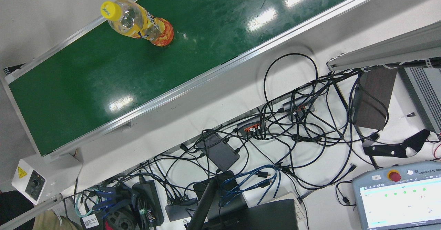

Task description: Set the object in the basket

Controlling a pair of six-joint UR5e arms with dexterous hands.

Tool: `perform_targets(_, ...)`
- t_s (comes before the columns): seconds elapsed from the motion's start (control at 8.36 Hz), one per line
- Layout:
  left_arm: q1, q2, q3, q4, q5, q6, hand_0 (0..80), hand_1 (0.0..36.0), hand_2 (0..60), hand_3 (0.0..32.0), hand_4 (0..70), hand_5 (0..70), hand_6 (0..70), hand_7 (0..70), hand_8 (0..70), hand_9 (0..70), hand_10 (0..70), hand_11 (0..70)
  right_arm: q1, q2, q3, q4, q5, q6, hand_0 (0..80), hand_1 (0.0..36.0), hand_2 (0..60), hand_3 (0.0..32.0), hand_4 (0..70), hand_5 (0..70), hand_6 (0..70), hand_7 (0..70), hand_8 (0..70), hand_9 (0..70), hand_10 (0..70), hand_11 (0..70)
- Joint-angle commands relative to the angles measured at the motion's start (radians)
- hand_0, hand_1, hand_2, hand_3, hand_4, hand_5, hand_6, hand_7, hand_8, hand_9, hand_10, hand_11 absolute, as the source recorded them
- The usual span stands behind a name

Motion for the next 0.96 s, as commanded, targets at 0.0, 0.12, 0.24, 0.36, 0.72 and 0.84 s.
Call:
perform_targets(0.0, -0.003, 0.000, 0.000, -0.004, 0.000, 0.000, 51.1, 5.8, 0.0, 0.0, 12.9, 0.0, 0.0, 0.0, 0.0, 0.7, 3.4, 6.2, 0.000, 0.000, 0.001, 0.001, 0.000, 0.000, 0.0, 0.0, 0.0, 0.0, 0.0, 0.0, 0.0, 0.0, 0.0, 0.0, 0.0, 0.0)
perform_targets(0.12, -0.003, 0.000, -0.002, -0.007, -0.002, 0.000, 51.0, 4.1, 0.0, 0.0, 13.1, 0.0, 0.0, 0.0, 0.0, 0.9, 3.6, 6.4, 0.000, -0.001, 0.001, 0.001, 0.000, 0.000, 0.0, 0.0, 0.0, 0.0, 0.0, 0.0, 0.0, 0.0, 0.0, 0.0, 0.0, 0.0)
perform_targets(0.24, -0.001, 0.000, 0.000, -0.007, -0.002, 0.000, 51.0, 4.3, 0.0, 0.0, 13.1, 0.0, 0.0, 0.0, 0.0, 1.3, 3.5, 6.3, 0.000, 0.000, 0.001, 0.001, 0.000, 0.000, 0.0, 0.0, 0.0, 0.0, 0.0, 0.0, 0.0, 0.0, 0.0, 0.0, 0.0, 0.0)
perform_targets(0.36, 0.001, -0.001, 0.000, -0.010, 0.000, 0.000, 51.1, 4.7, 0.0, 0.0, 12.9, 0.0, 0.0, 0.0, 0.0, 2.2, 3.7, 6.6, 0.000, 0.000, 0.000, 0.001, 0.000, 0.000, 0.0, 0.0, 0.0, 0.0, 0.0, 0.0, 0.0, 0.0, 0.0, 0.0, 0.0, 0.0)
perform_targets(0.72, 0.001, -0.002, -0.002, -0.010, 0.000, 0.000, 51.0, 4.9, 0.0, 0.0, 13.2, 0.0, 0.0, 0.0, 0.6, 3.2, 3.5, 6.3, 0.000, 0.000, 0.001, 0.001, 0.000, 0.000, 0.0, 0.0, 0.0, 0.0, 0.0, 0.0, 0.0, 0.0, 0.0, 0.0, 0.0, 0.0)
perform_targets(0.84, 0.001, -0.002, -0.002, -0.010, 0.000, 0.000, 51.0, 5.0, 0.0, 0.0, 13.0, 0.0, 0.0, 0.0, 0.6, 3.2, 3.7, 6.5, 0.000, 0.000, 0.001, 0.001, 0.000, 0.000, 0.0, 0.0, 0.0, 0.0, 0.0, 0.0, 0.0, 0.0, 0.0, 0.0, 0.0, 0.0)
